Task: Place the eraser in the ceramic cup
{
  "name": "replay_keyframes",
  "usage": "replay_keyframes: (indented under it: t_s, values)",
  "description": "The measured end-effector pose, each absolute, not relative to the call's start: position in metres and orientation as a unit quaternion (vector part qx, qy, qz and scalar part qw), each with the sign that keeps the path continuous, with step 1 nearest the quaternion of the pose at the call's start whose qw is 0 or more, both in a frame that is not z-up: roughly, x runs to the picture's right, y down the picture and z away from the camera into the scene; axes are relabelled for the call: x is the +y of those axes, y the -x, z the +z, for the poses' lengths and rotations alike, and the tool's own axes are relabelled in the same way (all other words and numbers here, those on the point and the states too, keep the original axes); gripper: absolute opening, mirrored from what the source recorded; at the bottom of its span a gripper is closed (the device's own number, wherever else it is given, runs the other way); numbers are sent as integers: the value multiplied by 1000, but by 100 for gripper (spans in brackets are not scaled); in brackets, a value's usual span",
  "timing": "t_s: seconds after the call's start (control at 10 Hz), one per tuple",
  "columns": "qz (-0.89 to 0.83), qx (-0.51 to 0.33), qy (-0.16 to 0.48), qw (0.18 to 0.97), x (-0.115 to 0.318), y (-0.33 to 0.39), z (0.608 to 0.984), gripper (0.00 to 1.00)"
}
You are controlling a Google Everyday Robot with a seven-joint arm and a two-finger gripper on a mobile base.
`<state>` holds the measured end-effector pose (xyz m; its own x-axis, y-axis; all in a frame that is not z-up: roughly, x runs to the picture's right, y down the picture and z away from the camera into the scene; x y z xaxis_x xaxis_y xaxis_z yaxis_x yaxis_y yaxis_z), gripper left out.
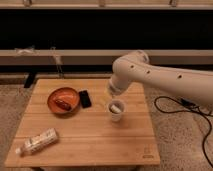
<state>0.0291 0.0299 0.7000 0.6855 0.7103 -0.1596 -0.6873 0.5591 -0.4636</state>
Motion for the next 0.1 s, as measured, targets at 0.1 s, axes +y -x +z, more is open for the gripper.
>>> replay_keyframes:
  t_s: [0.1]
  values:
    - [395,-22,253,883,31,-30,700,80]
